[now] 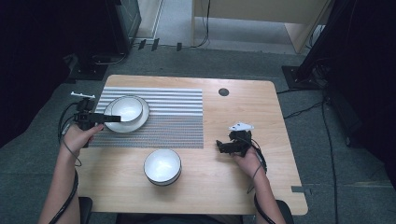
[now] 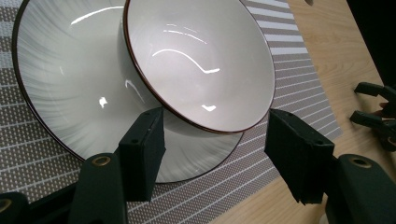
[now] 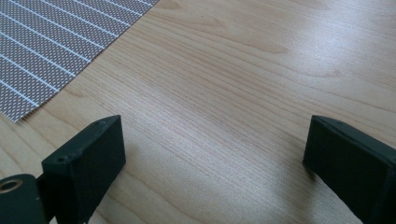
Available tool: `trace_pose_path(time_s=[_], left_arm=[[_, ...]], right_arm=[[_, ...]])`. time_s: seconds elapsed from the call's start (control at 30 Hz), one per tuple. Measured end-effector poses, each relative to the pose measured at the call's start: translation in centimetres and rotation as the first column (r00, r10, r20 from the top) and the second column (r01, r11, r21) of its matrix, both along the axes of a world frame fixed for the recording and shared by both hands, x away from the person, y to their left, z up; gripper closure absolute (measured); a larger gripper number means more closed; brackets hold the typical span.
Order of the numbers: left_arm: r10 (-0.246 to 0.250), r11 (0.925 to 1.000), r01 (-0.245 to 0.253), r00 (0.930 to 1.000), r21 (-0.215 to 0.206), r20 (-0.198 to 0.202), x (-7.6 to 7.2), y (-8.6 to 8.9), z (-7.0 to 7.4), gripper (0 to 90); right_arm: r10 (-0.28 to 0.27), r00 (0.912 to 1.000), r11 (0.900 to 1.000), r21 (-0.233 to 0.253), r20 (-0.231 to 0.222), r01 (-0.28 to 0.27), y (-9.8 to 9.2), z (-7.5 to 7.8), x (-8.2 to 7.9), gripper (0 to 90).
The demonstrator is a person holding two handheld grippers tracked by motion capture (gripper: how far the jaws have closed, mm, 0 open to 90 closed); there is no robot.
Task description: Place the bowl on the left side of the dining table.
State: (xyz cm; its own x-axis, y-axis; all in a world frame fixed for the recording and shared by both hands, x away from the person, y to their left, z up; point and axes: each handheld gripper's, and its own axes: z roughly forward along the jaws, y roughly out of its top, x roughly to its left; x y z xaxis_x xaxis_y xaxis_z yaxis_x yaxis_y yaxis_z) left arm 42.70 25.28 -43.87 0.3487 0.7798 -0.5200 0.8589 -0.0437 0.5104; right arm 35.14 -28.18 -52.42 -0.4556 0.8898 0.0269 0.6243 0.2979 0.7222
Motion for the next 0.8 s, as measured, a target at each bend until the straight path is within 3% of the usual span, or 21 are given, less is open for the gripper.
trace_pose_path(time_s=[0.4,0.8], left_arm=[[-0.028,0.9996,0.028,0.9996,-0.006,0.009,-0.7,-0.8,0.6,37.6],[-0.100,0.9949,0.100,0.9942,-0.008,0.040,-1.3,-3.2,1.3,37.3]], right_arm=[[0.001,1.0000,1.000,0.000,0.000,-0.001,0.0,0.0,0.0,4.9],[0.000,1.0000,1.000,-0.001,0.001,0.000,0.0,0.0,0.0,4.9]])
